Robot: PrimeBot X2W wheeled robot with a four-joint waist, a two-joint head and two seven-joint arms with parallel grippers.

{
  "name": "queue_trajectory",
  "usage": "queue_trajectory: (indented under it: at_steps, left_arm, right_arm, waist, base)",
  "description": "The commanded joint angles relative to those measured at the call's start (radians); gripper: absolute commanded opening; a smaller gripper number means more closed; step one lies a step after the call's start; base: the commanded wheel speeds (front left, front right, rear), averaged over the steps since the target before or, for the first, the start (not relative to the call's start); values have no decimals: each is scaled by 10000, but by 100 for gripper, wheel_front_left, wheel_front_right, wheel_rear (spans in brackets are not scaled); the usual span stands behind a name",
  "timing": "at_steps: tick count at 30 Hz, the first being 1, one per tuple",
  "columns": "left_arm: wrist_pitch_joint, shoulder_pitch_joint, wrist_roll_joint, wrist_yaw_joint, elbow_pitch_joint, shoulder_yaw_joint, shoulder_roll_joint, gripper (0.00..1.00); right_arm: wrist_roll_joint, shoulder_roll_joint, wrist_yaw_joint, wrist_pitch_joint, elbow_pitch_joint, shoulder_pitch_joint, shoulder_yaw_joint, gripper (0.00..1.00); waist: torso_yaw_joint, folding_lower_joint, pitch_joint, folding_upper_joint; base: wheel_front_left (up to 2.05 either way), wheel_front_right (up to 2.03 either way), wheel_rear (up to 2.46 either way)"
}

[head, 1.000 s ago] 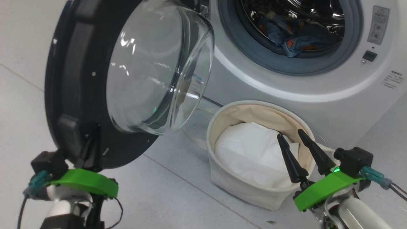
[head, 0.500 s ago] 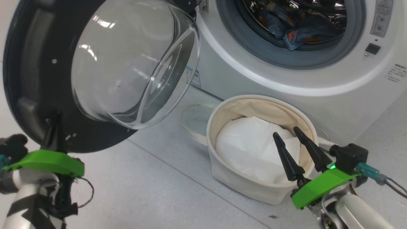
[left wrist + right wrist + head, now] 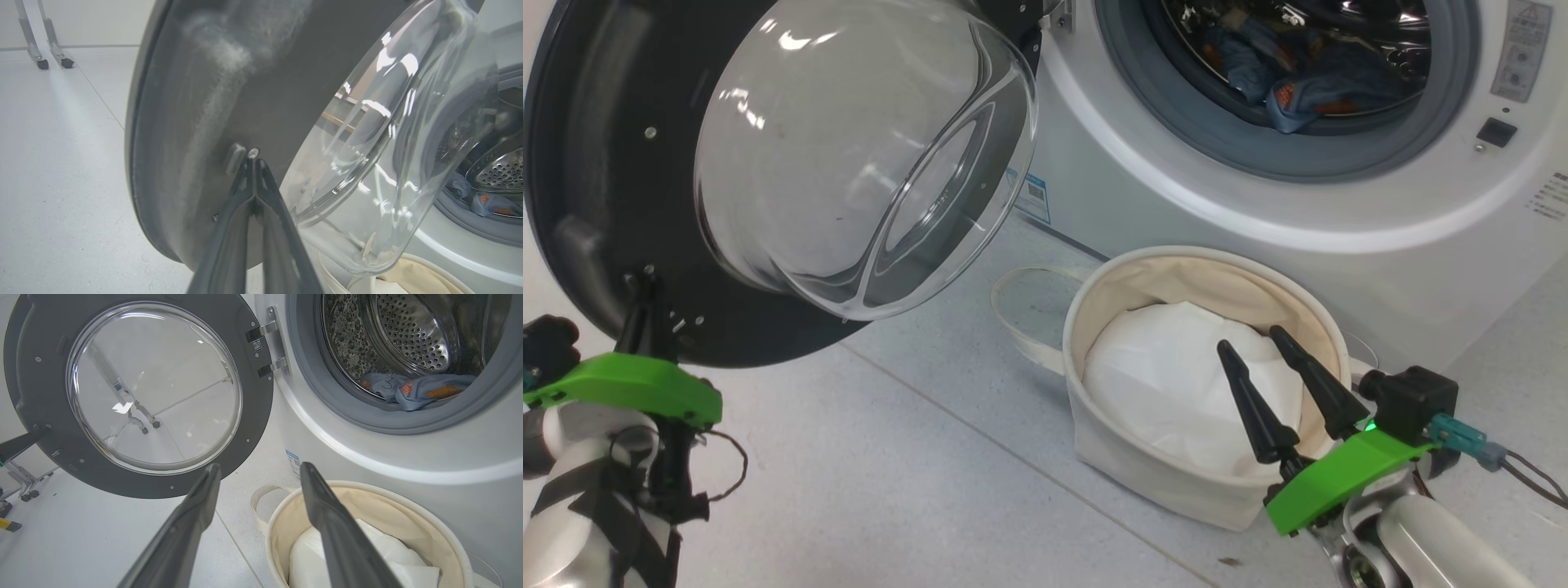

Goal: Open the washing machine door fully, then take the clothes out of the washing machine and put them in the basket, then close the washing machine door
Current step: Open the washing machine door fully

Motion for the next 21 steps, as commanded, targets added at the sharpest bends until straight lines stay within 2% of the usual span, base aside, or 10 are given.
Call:
queue_trajectory:
  at_steps: [1, 10, 18, 19, 20, 21]
  left_arm:
    - [-148, -555, 3, -10, -44, 327, 615, 0]
    - [-531, -1168, -123, -237, 1161, 330, 759, 0]
    - [-813, -1068, -2, -482, 1160, -27, 631, 0]
    - [-851, -1002, 14, -507, 1066, -69, 618, 74]
    - [-871, -921, 33, -536, 968, -133, 598, 100]
    - [-869, -836, 24, -560, 872, -183, 566, 100]
  right_arm:
    - [64, -132, 44, -126, -217, -208, 139, 100]
    - [175, -69, 44, -221, -71, -231, 183, 100]
    - [278, 43, 44, -350, 69, -72, 54, 100]
    - [286, 65, 44, -365, 81, -43, 35, 100]
    - [303, 89, 44, -378, 92, -16, 15, 100]
    - [334, 117, 44, -390, 101, 13, -17, 100]
  waist:
    - [1, -1, -29, 0]
    - [-82, -1, -108, 0]
    - [-167, -1, -388, 0]
    - [-190, -1, -427, 0]
    - [-216, -1, -474, 0]
    - [-243, -1, -512, 0]
  base:
    - [0, 0, 0]
    - [0, 0, 0]
    - [0, 0, 0]
    - [0, 0, 0]
    - [0, 0, 0]
    - [0, 0, 0]
